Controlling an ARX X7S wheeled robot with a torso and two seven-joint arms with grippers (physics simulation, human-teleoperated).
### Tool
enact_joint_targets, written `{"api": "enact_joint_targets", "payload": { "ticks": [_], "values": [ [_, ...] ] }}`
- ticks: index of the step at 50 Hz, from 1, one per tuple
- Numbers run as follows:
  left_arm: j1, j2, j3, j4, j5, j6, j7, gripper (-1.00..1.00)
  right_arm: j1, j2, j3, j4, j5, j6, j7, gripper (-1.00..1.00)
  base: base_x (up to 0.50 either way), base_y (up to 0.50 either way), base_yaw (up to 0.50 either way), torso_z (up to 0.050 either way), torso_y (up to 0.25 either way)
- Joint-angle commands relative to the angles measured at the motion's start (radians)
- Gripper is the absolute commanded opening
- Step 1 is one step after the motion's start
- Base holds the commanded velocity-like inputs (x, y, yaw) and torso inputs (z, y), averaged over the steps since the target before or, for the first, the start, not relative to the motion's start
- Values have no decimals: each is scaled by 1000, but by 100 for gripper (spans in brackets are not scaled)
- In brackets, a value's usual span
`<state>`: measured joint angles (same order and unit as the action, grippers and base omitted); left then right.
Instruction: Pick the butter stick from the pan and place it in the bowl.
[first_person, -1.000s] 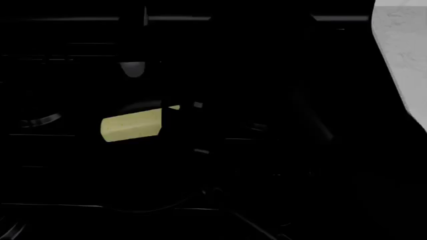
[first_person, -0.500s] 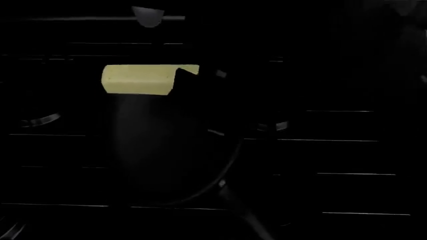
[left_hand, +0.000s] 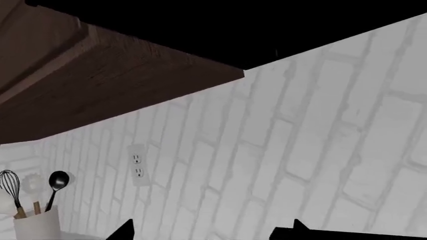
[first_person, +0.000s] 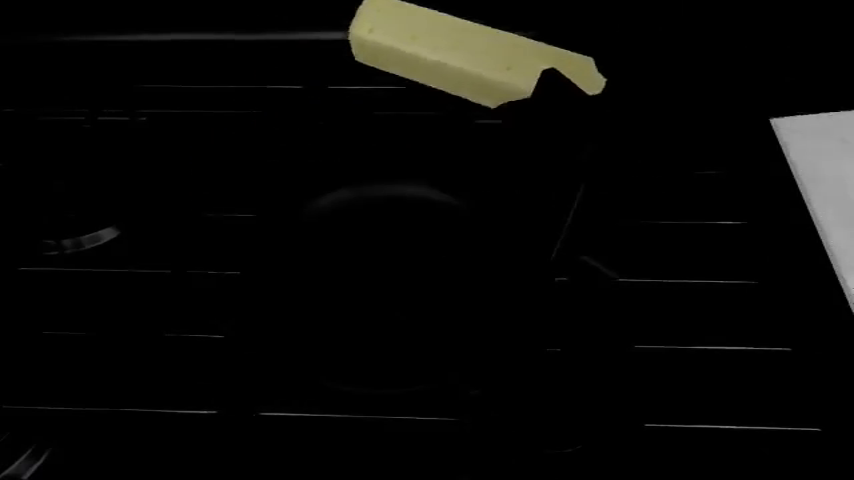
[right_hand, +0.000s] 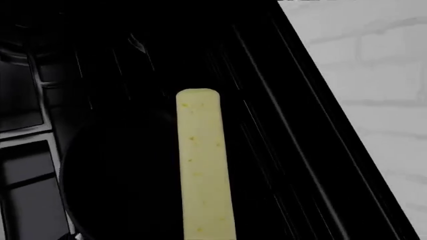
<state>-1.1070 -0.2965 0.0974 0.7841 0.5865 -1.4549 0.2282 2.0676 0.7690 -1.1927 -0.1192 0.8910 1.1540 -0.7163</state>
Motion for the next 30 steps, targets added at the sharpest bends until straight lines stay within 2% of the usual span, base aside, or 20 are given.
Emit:
{"api": "enact_joint_targets", "payload": {
  "ticks": [1,17,30],
  "values": [
    [36,47,-67,-7,9,45,32,100,30,103,95,-97,37,107,58,-100,0,0,0,0,0],
    [66,123,-130,-129,-73,209,-9,100,33,335,202,-196,148,251,186,-100,0,0,0,0,0],
    [99,159,-178,-215,-136,321,-39,100,66,448,224,-254,187,372,259,-100,1,0,-1,0,0]
  ]
}}
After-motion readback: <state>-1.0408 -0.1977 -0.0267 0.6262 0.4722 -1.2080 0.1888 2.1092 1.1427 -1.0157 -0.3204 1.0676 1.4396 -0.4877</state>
